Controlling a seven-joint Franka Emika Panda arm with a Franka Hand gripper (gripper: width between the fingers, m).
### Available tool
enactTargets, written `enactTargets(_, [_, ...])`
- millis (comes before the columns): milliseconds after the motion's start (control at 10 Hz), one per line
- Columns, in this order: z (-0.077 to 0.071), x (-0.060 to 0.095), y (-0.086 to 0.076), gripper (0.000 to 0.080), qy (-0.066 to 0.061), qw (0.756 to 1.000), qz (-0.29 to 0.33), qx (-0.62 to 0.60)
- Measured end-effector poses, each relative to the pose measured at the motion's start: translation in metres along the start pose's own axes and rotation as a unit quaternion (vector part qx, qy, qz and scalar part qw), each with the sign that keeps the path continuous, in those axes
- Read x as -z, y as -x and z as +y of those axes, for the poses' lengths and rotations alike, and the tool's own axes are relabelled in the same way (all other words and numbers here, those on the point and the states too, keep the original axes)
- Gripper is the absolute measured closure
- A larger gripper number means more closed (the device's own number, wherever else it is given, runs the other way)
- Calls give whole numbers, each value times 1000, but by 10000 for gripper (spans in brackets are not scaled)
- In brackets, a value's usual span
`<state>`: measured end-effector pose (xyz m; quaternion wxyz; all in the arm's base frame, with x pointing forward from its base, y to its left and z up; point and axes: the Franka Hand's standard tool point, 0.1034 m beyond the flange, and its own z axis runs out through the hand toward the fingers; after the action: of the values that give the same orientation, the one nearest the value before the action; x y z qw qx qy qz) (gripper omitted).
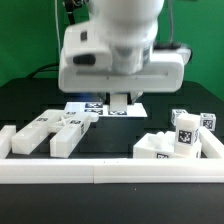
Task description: Assemble chair
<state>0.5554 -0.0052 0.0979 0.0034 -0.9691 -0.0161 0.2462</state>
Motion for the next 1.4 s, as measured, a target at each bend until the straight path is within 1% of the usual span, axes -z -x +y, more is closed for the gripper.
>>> enactTargets(100, [-3,13,-4,508,3,999,35,1])
enactTargets(200, [-6,16,-5,508,5,998,55,3])
enactTargets(300, [-5,18,-12,508,7,995,99,3])
enactTargets(400, [-3,19,-14,508,9,990,138,2])
enactTargets(500, [-2,18,-13,508,9,988,157,1])
enactTargets(600, [0,22,-20,508,13,979,204,0])
enactTargets(700, [-2,27,-22,508,13,971,238,-1])
enactTargets(900, [-11,41,-31,508,16,951,309,2])
enactTargets(1000, [-15,49,-35,508,19,939,343,6])
enactTargets(1100, [-18,55,-37,508,25,930,366,12])
enactTargets(1200, [-15,58,-40,508,30,912,408,13])
enactTargets(1300, [-14,53,-38,508,33,906,421,12])
enactTargets(1400, [-15,51,-37,508,32,907,419,11])
